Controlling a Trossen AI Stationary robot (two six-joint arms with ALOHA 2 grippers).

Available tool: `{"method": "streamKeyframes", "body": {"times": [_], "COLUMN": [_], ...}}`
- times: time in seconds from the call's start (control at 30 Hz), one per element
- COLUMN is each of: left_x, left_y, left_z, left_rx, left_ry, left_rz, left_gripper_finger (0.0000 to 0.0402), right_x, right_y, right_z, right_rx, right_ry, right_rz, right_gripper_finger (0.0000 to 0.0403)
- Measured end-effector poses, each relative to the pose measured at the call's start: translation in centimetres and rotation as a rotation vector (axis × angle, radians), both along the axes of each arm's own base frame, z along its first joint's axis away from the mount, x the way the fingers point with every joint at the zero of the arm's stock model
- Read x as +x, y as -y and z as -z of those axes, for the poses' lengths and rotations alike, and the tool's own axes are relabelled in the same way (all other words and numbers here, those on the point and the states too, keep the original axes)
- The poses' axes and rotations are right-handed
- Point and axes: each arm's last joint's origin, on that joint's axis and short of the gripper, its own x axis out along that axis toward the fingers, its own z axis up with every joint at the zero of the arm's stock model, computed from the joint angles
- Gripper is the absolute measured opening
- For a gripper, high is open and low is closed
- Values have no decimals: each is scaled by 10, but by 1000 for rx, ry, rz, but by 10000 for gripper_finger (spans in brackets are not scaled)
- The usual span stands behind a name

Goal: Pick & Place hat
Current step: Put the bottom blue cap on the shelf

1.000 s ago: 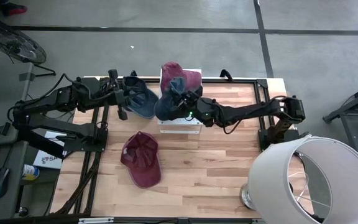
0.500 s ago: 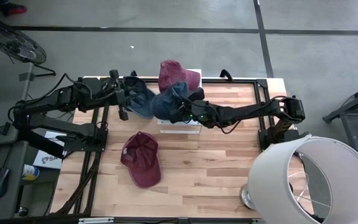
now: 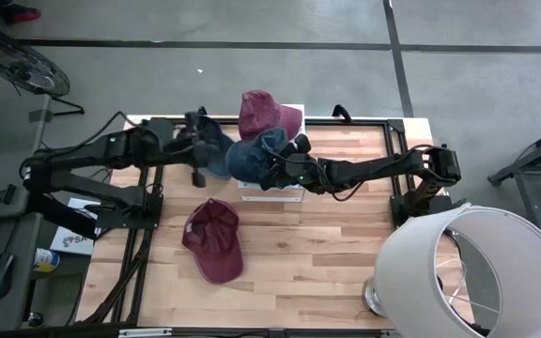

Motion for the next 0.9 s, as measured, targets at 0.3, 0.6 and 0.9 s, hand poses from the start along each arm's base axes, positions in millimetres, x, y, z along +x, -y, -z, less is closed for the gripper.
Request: {"method": "streamKeyframes", "body": {"times": [0.3, 0.6, 0.9], "left_x": [38, 33, 25], "left_y": [-30, -123, -209], "left_z": [-14, -3, 28], "left_rx": [226, 158, -56], "left_ry": [183, 247, 372], "left_rz": [-268, -275, -304], "left_gripper_finger": [69, 69, 69], "right_x": [0, 0, 0], "right_y": [-2, -10, -18], "right_z": [0, 2, 3], "right_rx": [3, 13, 33], "right_ry": [-3, -11, -5], "right_rz": [-2, -6, -16], "right_gripper_finger": [5, 7, 12]}}
